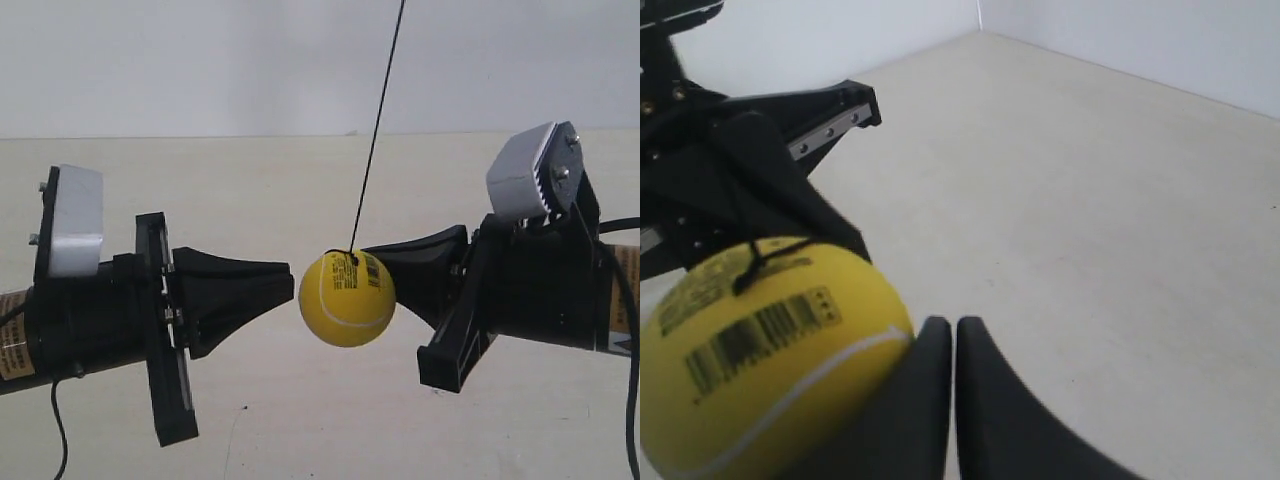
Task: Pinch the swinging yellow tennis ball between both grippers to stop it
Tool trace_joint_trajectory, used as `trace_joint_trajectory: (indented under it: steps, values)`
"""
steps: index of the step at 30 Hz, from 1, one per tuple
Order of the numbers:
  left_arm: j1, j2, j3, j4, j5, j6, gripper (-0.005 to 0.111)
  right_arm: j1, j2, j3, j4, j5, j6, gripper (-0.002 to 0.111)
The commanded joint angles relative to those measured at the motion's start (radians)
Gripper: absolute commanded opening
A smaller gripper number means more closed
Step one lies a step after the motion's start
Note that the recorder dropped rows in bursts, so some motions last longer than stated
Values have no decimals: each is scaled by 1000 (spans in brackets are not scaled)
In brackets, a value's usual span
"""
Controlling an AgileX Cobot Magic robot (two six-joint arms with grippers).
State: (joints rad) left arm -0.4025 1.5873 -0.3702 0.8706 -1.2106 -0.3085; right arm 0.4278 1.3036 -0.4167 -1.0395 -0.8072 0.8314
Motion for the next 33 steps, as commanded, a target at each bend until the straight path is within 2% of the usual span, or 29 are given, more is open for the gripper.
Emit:
trace_joint_trajectory:
  steps: [1,7,14,20,33]
  values:
    - [-6,6,-3,-62,-10,23,5,1,-4,-4,-31,-15,4,0]
    - [-6,6,-3,-65,57,54,5,1,-4,-4,-51,55,4,0]
    - [-3,6,-3,-70,60,63,5,1,-6,-4,-44,145,-15,0]
    - [-3,6,-3,-65,60,63,5,1,-97,-4,-25,277,-28,0]
    - [-3,6,-3,-52,58,54,5,1,-225,-2,-259,230,284,0]
